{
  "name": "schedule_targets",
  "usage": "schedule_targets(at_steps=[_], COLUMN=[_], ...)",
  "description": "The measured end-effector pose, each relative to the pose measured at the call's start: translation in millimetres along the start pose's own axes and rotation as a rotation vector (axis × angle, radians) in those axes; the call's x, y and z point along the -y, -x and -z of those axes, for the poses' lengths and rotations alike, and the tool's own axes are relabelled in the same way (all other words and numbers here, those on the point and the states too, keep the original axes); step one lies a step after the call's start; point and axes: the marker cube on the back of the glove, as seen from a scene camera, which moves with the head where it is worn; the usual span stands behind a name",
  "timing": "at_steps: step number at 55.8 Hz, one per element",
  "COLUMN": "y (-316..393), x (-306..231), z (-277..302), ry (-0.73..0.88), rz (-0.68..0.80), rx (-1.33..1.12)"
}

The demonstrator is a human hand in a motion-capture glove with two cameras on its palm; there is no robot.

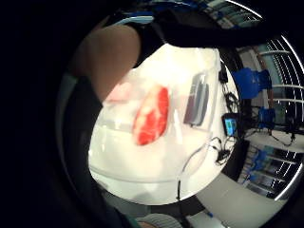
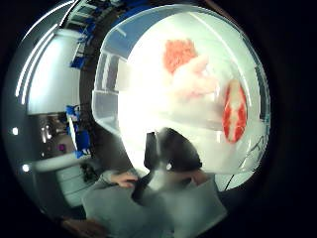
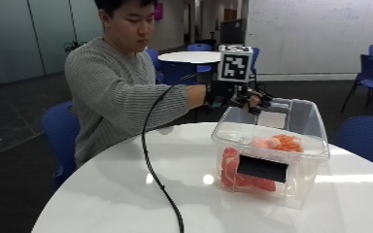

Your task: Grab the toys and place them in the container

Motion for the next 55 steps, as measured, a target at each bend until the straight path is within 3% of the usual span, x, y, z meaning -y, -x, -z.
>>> schedule_targets(at_steps=[11, 19, 32, 38, 45, 55], y=[-54, -92, -48, -19, 3, 4], x=[-118, -189, -308, -357, -379, -374], z=[20, -3, -82, -138, -178, -176], ry=[-0.131, -0.238, -0.265, -0.258, -0.185, -0.172], rz=[0.099, -0.126, -0.057, -0.092, -0.082, -0.068], rx=[0.087, -0.086, -0.107, -0.092, -0.012, -0.033])
